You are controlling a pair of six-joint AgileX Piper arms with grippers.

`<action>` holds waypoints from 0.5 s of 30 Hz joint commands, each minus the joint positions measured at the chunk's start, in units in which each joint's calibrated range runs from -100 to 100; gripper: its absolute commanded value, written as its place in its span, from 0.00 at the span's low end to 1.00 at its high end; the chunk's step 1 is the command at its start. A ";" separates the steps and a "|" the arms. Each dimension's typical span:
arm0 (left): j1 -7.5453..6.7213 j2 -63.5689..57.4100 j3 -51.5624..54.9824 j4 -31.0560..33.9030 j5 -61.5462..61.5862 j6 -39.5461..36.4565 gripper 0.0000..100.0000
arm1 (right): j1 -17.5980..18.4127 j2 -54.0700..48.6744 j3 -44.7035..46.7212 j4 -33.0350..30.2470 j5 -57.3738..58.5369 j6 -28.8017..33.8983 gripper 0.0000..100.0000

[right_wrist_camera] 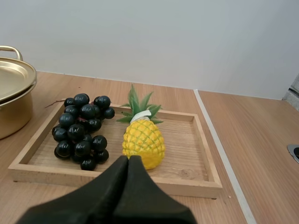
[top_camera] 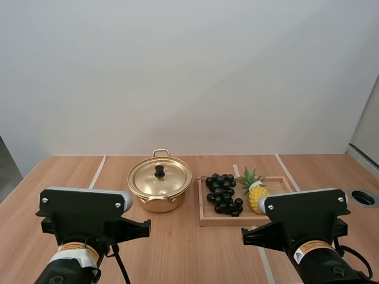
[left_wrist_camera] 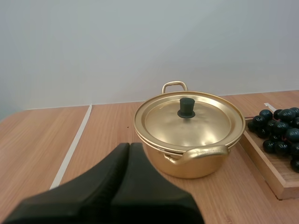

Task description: Open the pot, put the pineapple inside, and close it

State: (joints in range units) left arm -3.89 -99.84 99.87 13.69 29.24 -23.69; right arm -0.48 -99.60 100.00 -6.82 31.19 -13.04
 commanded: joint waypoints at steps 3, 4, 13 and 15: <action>-0.26 -0.16 0.13 -0.02 -1.73 -0.07 0.00 | 0.08 -0.40 0.00 -0.39 0.00 -0.35 0.00; -0.26 -0.16 0.13 -0.02 -1.73 -0.07 0.00 | 0.08 -0.40 0.00 -0.39 0.00 -0.35 0.00; -0.26 -0.16 0.13 -0.63 -1.68 -0.29 0.00 | 0.08 -0.40 0.00 4.05 0.00 0.00 0.00; -0.26 -0.16 0.13 -0.63 -1.70 -0.06 0.00 | 0.08 -0.40 0.00 4.69 0.00 0.00 0.00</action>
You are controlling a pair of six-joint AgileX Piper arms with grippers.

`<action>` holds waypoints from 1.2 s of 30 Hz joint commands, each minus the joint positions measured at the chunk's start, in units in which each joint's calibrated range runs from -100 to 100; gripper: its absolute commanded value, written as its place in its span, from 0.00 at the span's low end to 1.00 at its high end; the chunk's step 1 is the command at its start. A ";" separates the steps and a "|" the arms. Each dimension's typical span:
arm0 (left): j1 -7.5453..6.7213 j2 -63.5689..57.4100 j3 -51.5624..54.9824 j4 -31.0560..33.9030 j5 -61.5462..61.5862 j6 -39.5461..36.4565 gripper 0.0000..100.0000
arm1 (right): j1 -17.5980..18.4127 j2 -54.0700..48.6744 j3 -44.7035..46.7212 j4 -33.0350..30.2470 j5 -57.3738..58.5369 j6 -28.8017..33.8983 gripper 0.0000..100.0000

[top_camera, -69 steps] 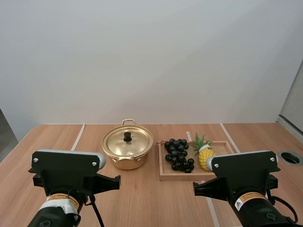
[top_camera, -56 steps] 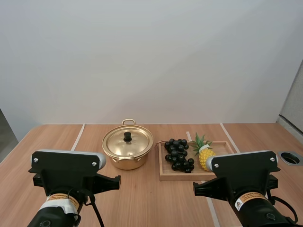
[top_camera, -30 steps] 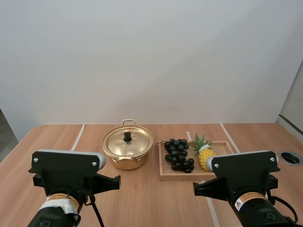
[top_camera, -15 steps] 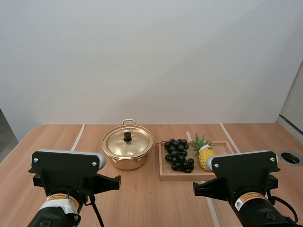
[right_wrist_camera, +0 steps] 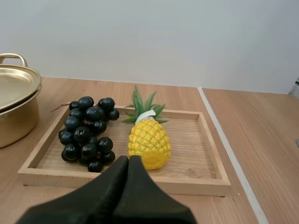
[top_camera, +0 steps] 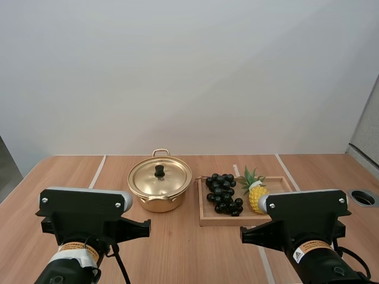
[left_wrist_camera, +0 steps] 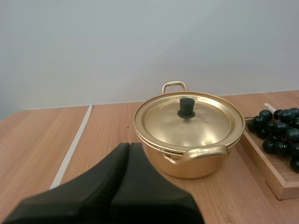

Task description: Open the pot, put the pineapple inside, and close it

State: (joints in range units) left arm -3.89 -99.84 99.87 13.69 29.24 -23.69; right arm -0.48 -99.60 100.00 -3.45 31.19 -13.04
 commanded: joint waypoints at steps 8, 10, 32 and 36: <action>-0.26 -0.16 0.13 -0.63 -1.22 -0.06 0.00 | 0.08 -0.40 0.00 -0.53 0.00 0.00 0.00; -0.26 -0.16 0.13 -0.63 -1.22 -0.06 0.00 | 0.08 -0.40 0.00 -2.23 0.00 0.00 0.00; -0.26 -0.16 0.13 -0.37 -1.26 -0.06 0.00 | 0.08 -0.40 0.00 -4.81 -2.08 0.00 0.00; -0.26 -0.16 0.13 0.78 -1.26 -0.06 0.00 | 0.08 -0.40 0.00 -5.03 -0.26 0.00 0.00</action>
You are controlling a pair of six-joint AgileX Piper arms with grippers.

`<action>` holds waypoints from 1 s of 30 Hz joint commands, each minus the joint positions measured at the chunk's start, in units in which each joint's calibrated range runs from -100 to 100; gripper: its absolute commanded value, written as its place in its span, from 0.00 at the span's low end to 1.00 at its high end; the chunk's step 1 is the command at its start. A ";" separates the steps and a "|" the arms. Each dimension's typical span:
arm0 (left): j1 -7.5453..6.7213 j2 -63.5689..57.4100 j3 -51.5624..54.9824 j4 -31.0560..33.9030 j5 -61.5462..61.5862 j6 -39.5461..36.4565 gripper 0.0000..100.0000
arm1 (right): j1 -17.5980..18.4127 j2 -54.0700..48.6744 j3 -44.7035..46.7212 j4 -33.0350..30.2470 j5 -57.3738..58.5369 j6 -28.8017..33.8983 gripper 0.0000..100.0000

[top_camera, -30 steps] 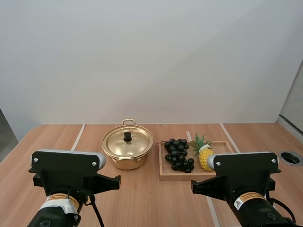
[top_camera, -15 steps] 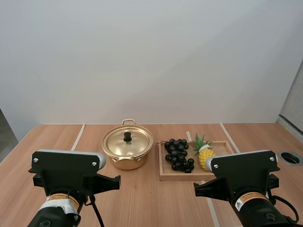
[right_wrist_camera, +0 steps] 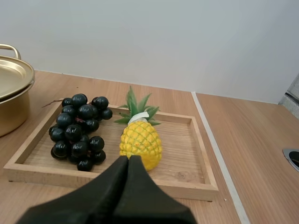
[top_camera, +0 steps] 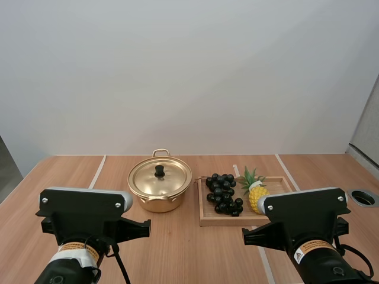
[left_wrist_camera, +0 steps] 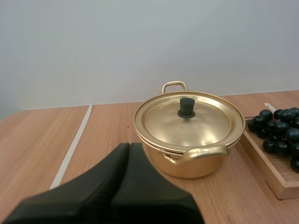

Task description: Open the pot, put the pineapple inside, and close it

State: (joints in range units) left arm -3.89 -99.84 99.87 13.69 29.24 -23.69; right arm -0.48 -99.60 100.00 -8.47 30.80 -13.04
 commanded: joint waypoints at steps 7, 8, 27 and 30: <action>-0.26 -0.16 0.13 0.77 -1.26 -0.06 0.00 | 0.08 -0.40 0.00 -0.13 0.68 1.11 0.00; -0.26 -0.16 0.13 0.77 -1.26 -0.06 0.00 | 0.08 -0.40 0.00 -0.14 0.68 1.21 0.00; -0.26 -0.16 0.13 0.77 1.15 -0.40 1.00 | -0.74 -0.40 0.00 -0.24 0.54 10.60 1.00; -0.26 -0.16 0.13 0.77 1.15 -0.40 1.00 | -0.73 -0.40 0.00 -0.36 0.54 10.49 1.00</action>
State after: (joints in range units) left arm -3.89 -99.84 99.87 13.92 30.64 -23.69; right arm -1.00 -99.60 100.00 -8.38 31.69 -3.33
